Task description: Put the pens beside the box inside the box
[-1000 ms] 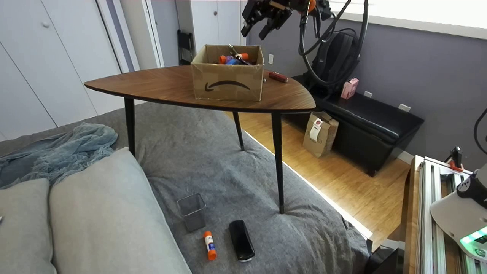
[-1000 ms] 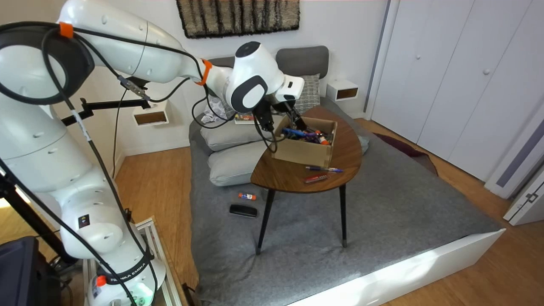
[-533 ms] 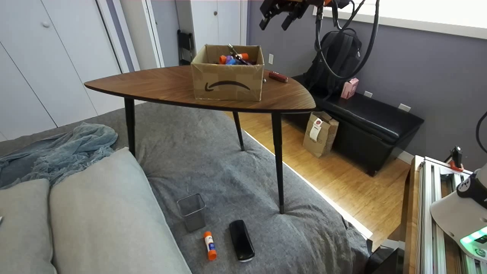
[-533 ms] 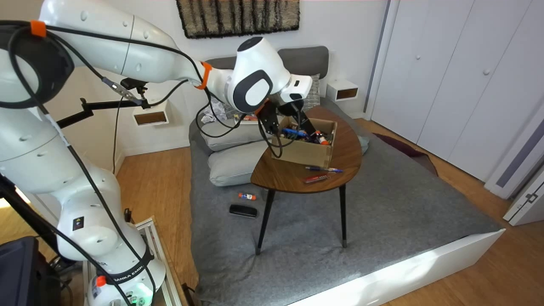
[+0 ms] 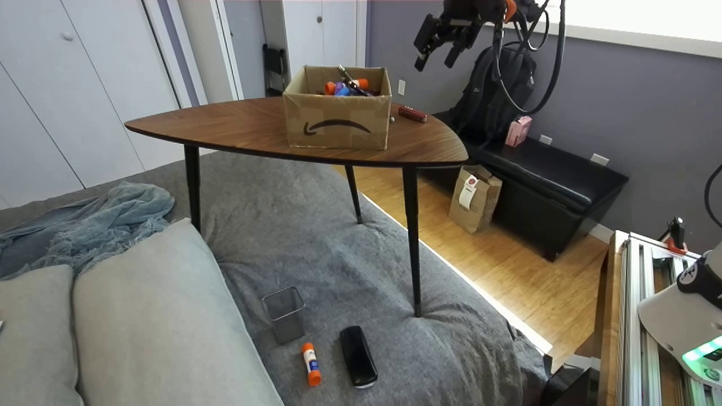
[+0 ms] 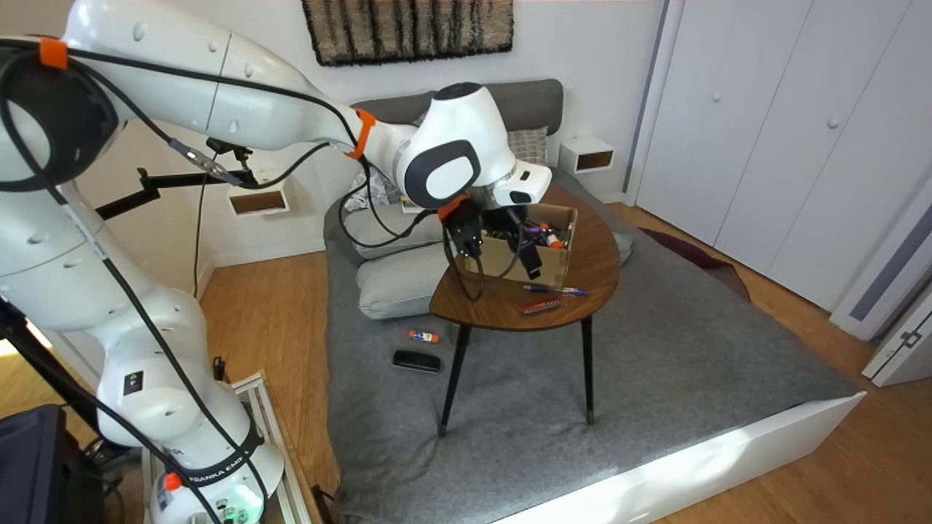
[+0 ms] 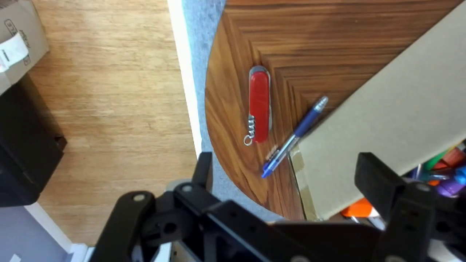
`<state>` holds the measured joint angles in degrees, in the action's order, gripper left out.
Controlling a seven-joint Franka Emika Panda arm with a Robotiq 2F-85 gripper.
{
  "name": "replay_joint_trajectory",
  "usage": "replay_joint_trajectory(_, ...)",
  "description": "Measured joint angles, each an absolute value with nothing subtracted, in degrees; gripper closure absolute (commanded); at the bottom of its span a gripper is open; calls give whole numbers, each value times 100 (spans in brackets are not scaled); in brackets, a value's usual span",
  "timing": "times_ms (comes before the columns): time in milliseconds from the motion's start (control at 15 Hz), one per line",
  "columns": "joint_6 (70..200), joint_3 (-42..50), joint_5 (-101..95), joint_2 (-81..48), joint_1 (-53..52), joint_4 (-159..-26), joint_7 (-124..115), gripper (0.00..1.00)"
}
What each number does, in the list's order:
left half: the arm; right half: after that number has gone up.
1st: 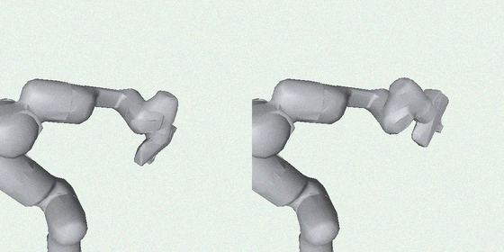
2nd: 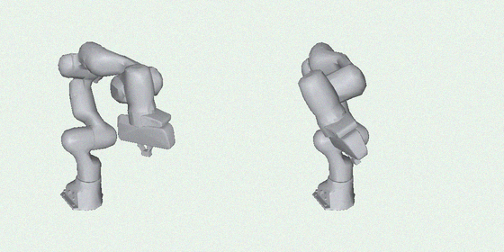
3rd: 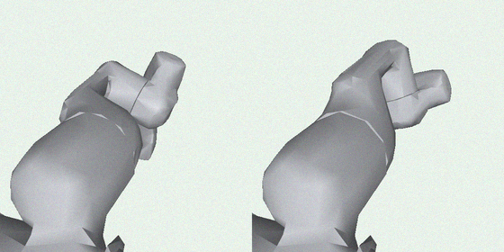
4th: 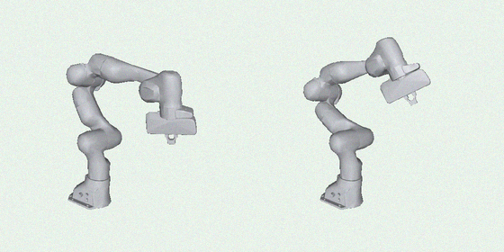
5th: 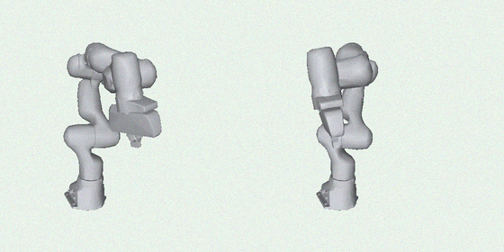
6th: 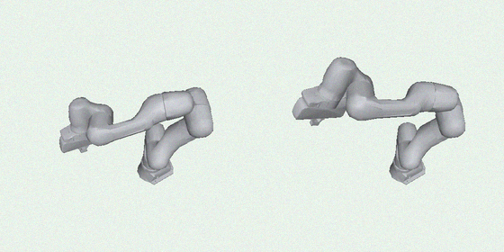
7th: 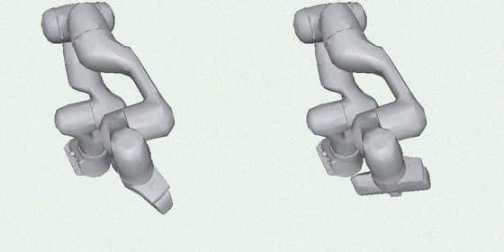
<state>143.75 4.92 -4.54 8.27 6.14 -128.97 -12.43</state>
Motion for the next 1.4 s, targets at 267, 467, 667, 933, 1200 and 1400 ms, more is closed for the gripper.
replay_joint_trajectory(267,14301,641,-356,500,638,-12908,-1110,3)
replay_joint_trajectory(467,14314,687,-343,204,657,-12897,-1110,12)
replay_joint_trajectory(667,14353,696,-325,-50,658,-12870,-1118,34)
replay_joint_trajectory(933,14766,698,-256,-327,658,-12859,-1144,40)
replay_joint_trajectory(1200,14996,690,-194,-505,652,-12791,-1145,41)
replay_joint_trajectory(1400,15006,663,-89,-581,633,-12728,-1140,51)
